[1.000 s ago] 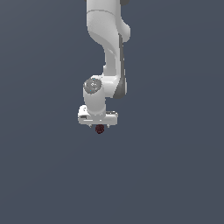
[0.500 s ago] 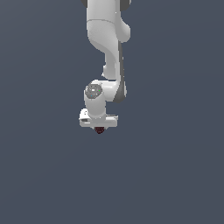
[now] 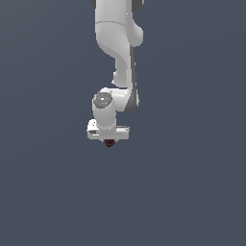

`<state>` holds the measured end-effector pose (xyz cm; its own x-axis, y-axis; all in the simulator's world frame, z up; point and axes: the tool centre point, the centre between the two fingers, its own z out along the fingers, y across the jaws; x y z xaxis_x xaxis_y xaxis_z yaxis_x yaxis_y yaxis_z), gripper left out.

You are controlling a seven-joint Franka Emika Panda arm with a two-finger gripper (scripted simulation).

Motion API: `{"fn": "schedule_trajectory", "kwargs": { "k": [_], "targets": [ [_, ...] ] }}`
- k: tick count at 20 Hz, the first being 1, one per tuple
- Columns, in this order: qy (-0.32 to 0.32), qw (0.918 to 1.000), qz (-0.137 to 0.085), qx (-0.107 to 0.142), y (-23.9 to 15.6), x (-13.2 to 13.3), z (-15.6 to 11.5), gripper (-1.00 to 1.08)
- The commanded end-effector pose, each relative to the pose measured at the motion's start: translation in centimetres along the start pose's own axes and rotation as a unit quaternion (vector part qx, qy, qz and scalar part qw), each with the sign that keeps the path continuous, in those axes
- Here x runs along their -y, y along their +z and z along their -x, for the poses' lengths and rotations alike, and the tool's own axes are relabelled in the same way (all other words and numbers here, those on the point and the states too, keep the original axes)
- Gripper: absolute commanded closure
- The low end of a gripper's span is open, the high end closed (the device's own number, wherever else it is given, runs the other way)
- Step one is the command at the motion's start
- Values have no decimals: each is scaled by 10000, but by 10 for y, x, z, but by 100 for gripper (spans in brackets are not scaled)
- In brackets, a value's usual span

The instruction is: Pick up the object and move it to a goal position.

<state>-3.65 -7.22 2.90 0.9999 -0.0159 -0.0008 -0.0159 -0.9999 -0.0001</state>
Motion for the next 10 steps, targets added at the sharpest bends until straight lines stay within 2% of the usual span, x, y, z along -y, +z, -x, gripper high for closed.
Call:
{"fn": "schedule_trajectory", "kwargs": {
  "k": [1,10],
  "targets": [
    [-1,10000,0,-1,-1,1,-1,108],
    [-1,10000,0,-1,-31,21,-16,108]
  ]
}}
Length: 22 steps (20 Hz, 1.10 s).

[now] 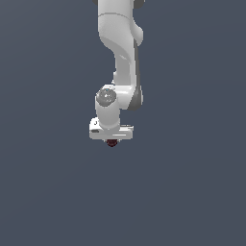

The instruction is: Pick up the object and move it to a goal position.

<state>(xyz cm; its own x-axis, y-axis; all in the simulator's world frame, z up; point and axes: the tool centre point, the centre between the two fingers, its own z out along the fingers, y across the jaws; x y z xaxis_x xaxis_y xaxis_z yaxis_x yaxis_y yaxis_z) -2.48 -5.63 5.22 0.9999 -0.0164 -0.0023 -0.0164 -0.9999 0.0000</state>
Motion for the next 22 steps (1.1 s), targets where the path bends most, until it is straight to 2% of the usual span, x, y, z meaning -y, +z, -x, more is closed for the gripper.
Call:
{"fn": "schedule_trajectory", "kwargs": {
  "k": [1,22],
  "targets": [
    [-3,10000,0,-9,-14,9,-7,108],
    [-2,10000,7,-10,-176,120,-91,108]
  ]
}}
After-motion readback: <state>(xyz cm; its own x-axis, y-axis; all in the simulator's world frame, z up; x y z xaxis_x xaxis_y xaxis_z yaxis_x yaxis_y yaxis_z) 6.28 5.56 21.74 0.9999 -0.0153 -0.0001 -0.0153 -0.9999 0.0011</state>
